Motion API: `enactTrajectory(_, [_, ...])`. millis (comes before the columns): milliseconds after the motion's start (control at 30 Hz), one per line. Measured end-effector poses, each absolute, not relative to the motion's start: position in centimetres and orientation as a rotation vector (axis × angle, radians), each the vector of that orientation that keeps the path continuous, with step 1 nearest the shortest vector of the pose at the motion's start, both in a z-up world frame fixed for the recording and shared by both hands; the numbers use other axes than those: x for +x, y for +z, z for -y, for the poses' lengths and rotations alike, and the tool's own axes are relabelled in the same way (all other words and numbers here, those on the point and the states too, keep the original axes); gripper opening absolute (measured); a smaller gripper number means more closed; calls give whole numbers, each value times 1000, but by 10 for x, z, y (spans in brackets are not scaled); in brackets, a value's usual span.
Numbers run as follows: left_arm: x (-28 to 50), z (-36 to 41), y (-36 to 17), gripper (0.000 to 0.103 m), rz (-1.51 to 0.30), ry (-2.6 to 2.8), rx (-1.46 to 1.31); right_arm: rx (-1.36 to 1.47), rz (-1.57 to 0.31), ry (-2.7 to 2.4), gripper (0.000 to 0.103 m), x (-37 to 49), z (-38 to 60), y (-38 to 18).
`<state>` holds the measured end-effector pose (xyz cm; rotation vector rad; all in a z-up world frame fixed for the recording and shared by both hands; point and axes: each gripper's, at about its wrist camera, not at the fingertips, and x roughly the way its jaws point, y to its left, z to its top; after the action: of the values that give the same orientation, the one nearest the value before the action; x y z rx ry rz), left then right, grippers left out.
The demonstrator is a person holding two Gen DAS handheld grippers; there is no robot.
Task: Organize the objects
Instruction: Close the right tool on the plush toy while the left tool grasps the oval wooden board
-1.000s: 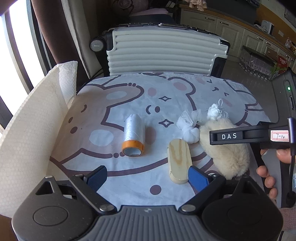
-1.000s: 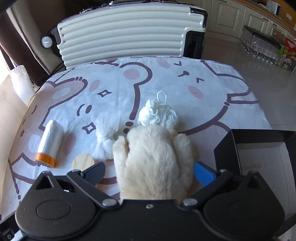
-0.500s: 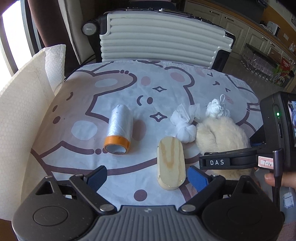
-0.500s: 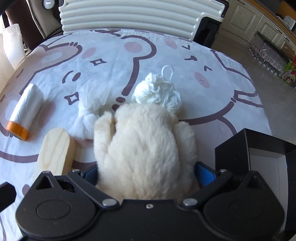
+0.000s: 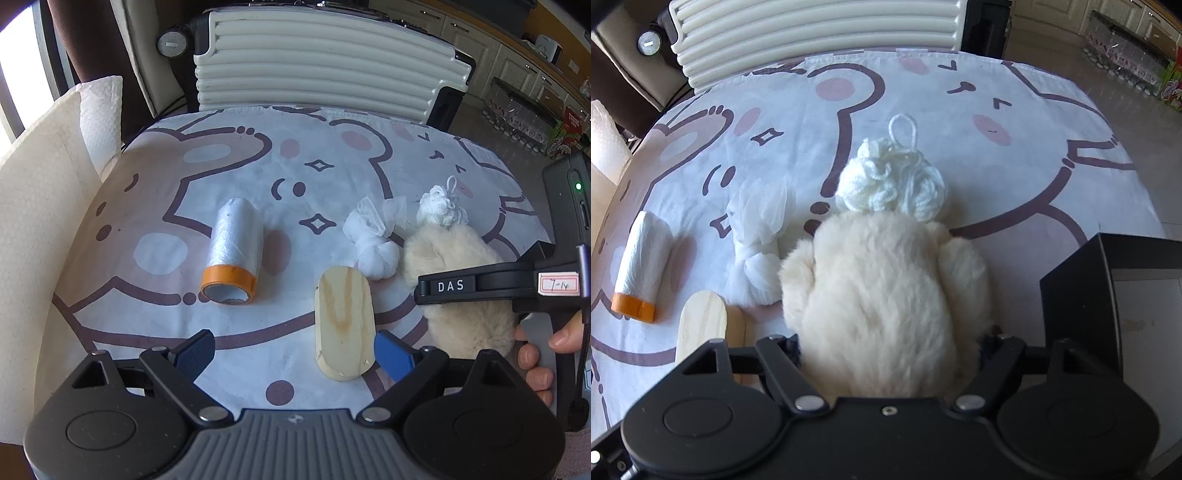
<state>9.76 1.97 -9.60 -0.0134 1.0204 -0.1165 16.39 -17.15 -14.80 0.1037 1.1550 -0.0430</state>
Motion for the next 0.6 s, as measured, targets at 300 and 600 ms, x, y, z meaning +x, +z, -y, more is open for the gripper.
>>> enactTrajectory(300, [110, -9, -103, 90, -1014, -122, -34, 198, -1157, 26, 54, 162, 189, -138])
enactTrajectory(600, [124, 15, -115, 84, -1037, -137, 14, 184, -1129, 65, 53, 153, 199, -123])
